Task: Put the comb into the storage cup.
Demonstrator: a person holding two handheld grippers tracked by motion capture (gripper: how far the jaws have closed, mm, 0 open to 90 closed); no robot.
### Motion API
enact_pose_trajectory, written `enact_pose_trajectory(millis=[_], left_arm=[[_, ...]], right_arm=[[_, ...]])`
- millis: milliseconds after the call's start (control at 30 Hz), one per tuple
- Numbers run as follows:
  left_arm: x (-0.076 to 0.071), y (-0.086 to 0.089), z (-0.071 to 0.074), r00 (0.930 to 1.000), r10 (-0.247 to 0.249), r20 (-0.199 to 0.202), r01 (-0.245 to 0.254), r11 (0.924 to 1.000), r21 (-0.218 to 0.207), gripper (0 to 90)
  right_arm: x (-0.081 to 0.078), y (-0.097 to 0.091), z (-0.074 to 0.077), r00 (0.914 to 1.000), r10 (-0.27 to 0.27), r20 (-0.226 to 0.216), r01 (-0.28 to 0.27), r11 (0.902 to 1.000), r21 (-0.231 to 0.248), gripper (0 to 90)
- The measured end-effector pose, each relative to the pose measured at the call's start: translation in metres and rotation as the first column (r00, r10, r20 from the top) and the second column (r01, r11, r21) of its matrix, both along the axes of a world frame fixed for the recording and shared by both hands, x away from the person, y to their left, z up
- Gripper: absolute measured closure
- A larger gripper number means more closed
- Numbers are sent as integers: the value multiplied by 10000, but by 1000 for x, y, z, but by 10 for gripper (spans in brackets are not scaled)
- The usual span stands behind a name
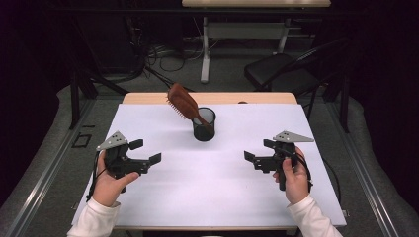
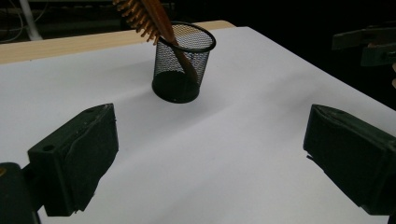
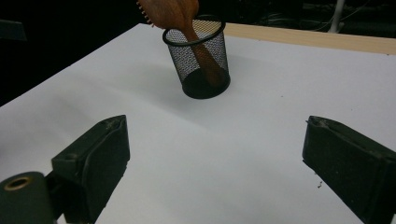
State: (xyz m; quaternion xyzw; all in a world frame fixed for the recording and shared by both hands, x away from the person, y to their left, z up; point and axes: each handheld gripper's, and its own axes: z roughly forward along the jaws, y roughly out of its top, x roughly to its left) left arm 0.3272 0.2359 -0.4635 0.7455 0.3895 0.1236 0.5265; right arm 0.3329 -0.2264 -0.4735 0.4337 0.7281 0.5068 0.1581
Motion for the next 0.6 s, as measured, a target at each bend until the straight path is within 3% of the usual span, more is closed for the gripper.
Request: enact_pose_trajectory(millis=[600], left_arm=[[-4, 21, -19, 9978, 662, 94, -661, 9978, -76, 37]], right_arm=[[-12, -25, -23, 9971, -740, -169, 740, 9973, -14, 71]])
